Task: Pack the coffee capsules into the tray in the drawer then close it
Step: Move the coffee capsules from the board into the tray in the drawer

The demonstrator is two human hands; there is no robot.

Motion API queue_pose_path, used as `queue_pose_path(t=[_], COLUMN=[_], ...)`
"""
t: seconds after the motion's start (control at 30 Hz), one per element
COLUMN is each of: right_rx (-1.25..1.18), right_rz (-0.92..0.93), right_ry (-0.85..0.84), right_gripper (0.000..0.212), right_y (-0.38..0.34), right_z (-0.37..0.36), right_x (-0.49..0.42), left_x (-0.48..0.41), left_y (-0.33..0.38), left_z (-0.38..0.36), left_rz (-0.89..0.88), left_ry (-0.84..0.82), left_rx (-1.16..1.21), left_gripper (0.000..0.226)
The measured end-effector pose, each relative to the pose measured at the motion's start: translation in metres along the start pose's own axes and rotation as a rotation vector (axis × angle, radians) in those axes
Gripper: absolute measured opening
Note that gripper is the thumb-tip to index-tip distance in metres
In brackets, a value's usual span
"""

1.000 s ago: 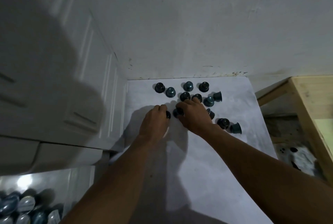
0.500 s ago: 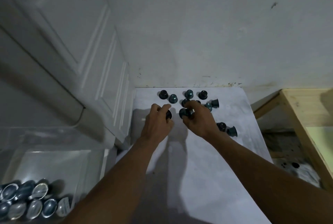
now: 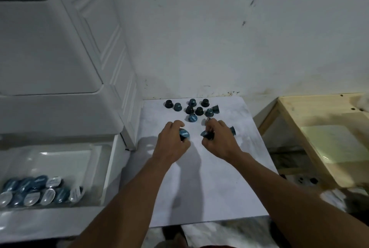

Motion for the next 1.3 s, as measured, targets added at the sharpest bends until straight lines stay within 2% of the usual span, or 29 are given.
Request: queue_pose_path(t=[0.07, 0.33, 0.47, 0.63, 0.87, 0.97, 1.03, 1.23, 1.3], right_rx=[0.014, -0.031, -0.008, -0.009, -0.042, -0.060, -0.078, -0.032, -0.046], right_rz=[0.020, 0.109, 0.156, 0.167, 0.255, 0.287, 0.289, 0.318, 0.294], right_ry=[0.017, 0.056, 0.021, -0.035, -0.023, -0.006, 0.019, 0.045, 0.038], right_gripper=[0.020, 0.023, 0.041, 0.042, 0.044, 0.044, 0.043, 0.026, 0.029], right_y=[-0.006, -0.049, -0.079, -0.110, -0.192, -0.233, -0.258, -0.317, -0.326], right_z=[0.007, 0.012, 0.005, -0.013, -0.044, -0.061, -0.073, -0.122, -0.138], right_x=[0.017, 0.074, 0.085, 0.086, 0.073, 0.063, 0.058, 0.046, 0.044], left_x=[0.020, 0.098, 0.119, 0.135, 0.150, 0.149, 0.146, 0.132, 0.125], left_y=[0.002, -0.012, -0.030, -0.056, -0.107, -0.137, -0.158, -0.226, -0.246], left_z=[0.003, 0.038, 0.059, 0.089, 0.149, 0.177, 0.197, 0.252, 0.264], left_rz=[-0.003, 0.023, 0.053, 0.145, 0.144, 0.132, 0.114, 0.092, 0.092], left_ry=[0.015, 0.041, 0.067, 0.120, 0.203, 0.197, 0.193, 0.177, 0.156], left_rx=[0.013, 0.151, 0.213, 0.339, 0.397, 0.444, 0.429, 0.414, 0.411], left_gripper=[0.044, 0.030, 0.042, 0.047, 0.045, 0.049, 0.044, 0.038, 0.040])
Point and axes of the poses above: each hand's wrist, its own x-axis away from the middle knuckle, its own z-axis out of the back of the hand, y = z × x, the point moved 10 cm from there along -x, towards the middle knuckle, and after that the axes turned 13 degrees about z, right-handed, at the moved point
